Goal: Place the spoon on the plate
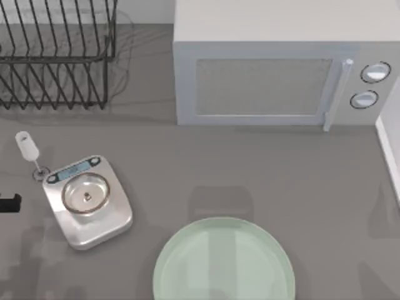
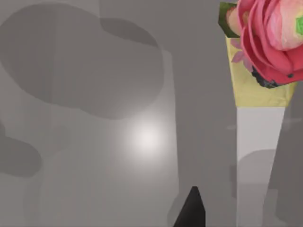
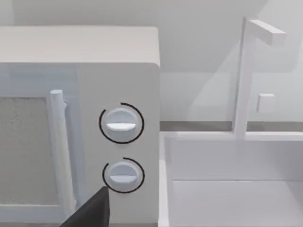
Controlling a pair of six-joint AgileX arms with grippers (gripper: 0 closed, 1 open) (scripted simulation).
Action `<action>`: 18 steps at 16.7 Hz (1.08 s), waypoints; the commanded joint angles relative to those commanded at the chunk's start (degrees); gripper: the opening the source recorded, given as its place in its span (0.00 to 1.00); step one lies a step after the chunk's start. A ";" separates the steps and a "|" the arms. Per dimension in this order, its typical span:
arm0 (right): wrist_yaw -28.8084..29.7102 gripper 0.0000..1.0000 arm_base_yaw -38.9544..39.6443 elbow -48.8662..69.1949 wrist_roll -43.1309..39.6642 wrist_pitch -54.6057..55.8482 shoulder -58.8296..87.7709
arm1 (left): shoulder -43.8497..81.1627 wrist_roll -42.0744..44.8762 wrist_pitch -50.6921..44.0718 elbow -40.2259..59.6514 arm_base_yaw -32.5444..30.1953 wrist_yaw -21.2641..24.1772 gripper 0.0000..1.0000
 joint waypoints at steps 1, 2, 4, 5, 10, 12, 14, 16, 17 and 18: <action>0.00 1.00 0.00 0.00 0.00 0.00 0.00 | -1.11 -0.07 -2.44 1.57 -0.01 0.01 0.00; 0.00 1.00 0.00 0.00 0.00 0.00 0.00 | -2.08 -0.13 -4.28 2.85 -0.03 0.01 0.00; 0.00 1.00 0.00 0.00 0.00 0.00 0.00 | -3.30 -0.22 -6.09 4.15 -0.05 0.02 0.00; 0.00 1.00 0.00 0.00 0.00 0.00 0.00 | -3.36 -0.22 -6.16 4.20 -0.05 0.02 0.00; 0.00 1.00 0.00 0.00 0.00 0.00 0.00 | -2.45 0.21 -6.42 4.59 -0.70 -0.05 0.00; 0.00 1.00 0.00 0.00 0.00 0.00 0.00 | 0.18 1.49 -6.95 6.37 -3.69 -0.09 0.00; 0.00 1.00 0.00 0.00 0.00 0.00 0.00 | 3.10 3.67 -6.85 8.73 -9.05 -0.06 0.00; 0.00 1.00 0.00 0.00 0.00 0.00 0.00 | 6.83 6.51 -6.74 11.82 -16.52 0.02 0.00; 0.00 1.00 0.00 0.00 0.00 0.00 0.00 | 8.85 8.09 -6.63 13.50 -20.62 0.07 0.00; 0.00 1.00 0.00 0.00 0.00 0.00 0.00 | 10.90 9.73 -6.47 15.22 -24.76 0.12 0.00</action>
